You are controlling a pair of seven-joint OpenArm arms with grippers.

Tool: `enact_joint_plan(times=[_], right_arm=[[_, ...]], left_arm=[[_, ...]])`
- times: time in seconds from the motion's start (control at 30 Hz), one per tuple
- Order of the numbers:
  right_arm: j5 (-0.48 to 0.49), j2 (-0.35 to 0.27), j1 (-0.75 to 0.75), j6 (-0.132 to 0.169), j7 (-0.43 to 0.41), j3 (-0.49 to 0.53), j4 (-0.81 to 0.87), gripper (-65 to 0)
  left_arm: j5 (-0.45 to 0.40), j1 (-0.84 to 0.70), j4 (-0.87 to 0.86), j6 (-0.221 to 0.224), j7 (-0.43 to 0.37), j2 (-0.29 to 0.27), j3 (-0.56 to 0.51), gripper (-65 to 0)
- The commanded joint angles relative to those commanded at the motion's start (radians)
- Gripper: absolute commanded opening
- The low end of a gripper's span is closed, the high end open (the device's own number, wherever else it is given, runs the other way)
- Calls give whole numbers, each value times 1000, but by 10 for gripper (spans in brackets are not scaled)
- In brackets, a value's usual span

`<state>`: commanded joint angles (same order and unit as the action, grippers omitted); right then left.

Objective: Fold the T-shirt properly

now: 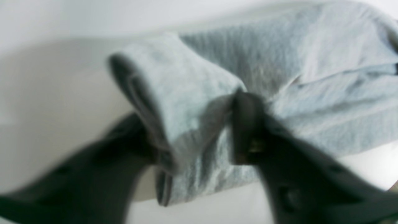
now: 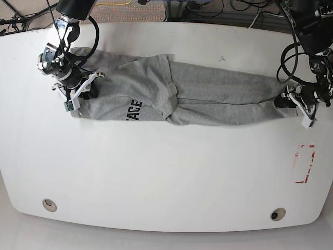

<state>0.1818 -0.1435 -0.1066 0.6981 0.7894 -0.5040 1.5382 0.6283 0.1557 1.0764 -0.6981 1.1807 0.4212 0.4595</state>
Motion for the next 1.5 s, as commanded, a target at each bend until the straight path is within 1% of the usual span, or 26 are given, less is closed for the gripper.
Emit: enact_joint_plan(times=[0.03,0.13,0.27,0.37,0.43,0.47,0.5,0.57,0.7,0.77,0.87,1.0,1.03,1.07,1.13,1.3,1.33,1.5], right_arm=[[0,0,0,0,0,0,0,-528],[0,0,0,0,0,0,0,-528],[0,2,0,0,0,0,0,-528],[0,2,0,0,0,0,0,-528],[0,2,0,0,0,0,0,-528],[0,2,0,0,0,0,0,-528],[0,2,0,0,0,0,0,-528],[0,2,0,0,0,0,0,-528],[0,2,0,0,0,0,0,-528],[0,2,0,0,0,0,0,-528],[0,2,0,0,0,0,0,-528],[0,2,0,0,0,0,0,-528],[0,2,0,0,0,0,0,-528],[0,2,0,0,0,0,0,-528],[0,2,0,0,0,0,0,-528],[0,2,-2,0,0,0,2,-528],[0,2,-2,0,0,0,2,-528],[0,2,-5,0,0,0,2,-528]], left_arm=[[0,0,0,0,0,0,-6,-624],[2,0,18,0,0,0,-46,-611],[2,-6,140,0,5,0,-74,-612],[2,-55,285,0,9,0,-101,-614],[2,-75,379,0,25,-2,-126,-614],[2,-89,462,0,41,-2,-150,-612],[2,-94,493,0,49,-2,-161,-611],[2,-107,603,0,77,-2,-216,-610],[5,-126,758,0,97,-12,-316,-610],[5,-126,812,0,101,-29,-364,-610],[5,-121,855,0,141,-78,-431,-608],[0,-94,852,0,180,-172,-459,-608],[0,-83,850,0,186,-209,-460,-608],[0,-80,850,0,187,-218,-462,-608],[0,-71,848,0,187,-255,-477,-608],[-3,-69,848,0,186,-321,-489,-608],[-6,-68,847,0,186,-327,-489,-608],[-74,-57,847,0,186,-370,-506,-607]])
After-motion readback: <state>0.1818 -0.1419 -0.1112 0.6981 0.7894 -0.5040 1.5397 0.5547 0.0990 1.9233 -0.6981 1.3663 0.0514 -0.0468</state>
